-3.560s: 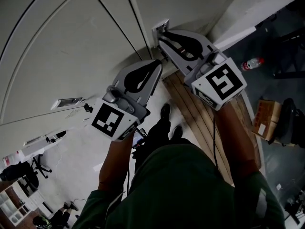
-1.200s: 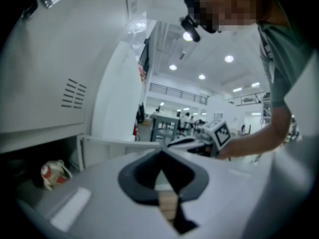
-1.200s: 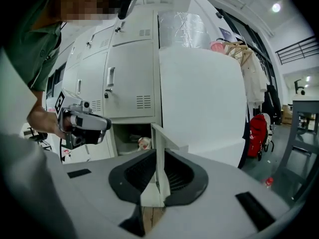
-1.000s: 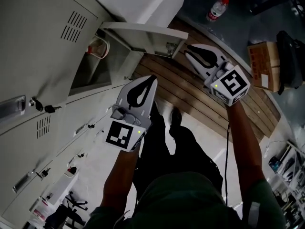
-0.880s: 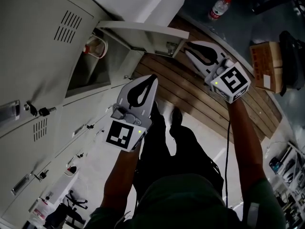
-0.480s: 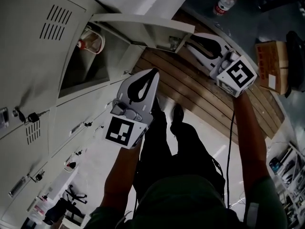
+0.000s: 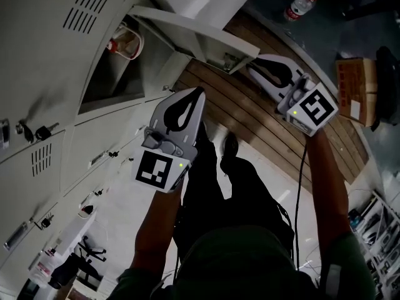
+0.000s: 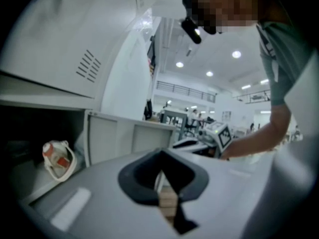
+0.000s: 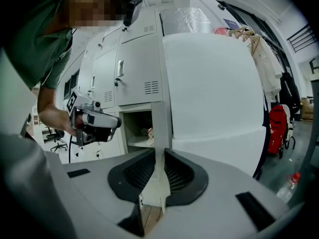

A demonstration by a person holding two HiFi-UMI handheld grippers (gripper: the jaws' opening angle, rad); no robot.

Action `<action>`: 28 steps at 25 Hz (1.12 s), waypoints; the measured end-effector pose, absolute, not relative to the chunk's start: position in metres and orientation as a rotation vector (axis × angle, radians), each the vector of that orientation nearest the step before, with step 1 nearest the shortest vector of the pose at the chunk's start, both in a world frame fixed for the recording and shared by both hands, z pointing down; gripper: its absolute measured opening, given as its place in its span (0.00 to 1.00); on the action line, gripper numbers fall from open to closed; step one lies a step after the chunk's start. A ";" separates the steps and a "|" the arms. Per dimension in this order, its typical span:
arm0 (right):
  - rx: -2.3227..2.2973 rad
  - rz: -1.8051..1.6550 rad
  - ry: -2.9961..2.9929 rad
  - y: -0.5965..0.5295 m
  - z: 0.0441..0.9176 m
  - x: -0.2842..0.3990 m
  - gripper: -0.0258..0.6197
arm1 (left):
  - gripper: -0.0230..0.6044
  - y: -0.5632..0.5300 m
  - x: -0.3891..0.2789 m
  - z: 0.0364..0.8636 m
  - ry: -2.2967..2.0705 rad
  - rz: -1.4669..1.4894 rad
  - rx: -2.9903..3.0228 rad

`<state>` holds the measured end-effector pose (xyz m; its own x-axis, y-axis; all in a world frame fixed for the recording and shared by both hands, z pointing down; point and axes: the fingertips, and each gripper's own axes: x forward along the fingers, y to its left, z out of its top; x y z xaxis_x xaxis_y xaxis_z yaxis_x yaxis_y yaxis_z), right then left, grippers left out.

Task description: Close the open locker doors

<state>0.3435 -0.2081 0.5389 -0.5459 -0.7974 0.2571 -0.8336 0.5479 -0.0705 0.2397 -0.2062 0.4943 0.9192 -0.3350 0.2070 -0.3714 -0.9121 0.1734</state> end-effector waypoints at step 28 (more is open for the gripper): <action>0.750 0.222 -2.792 -0.194 0.542 0.100 0.08 | 0.04 -0.221 0.072 0.498 -0.940 0.241 2.743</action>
<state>0.1003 -0.1945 0.5418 -0.8388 -0.4726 0.2703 -0.5094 0.8565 -0.0831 0.0720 -0.2209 0.4984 0.7807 -0.5817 0.2283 -0.6198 -0.7674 0.1639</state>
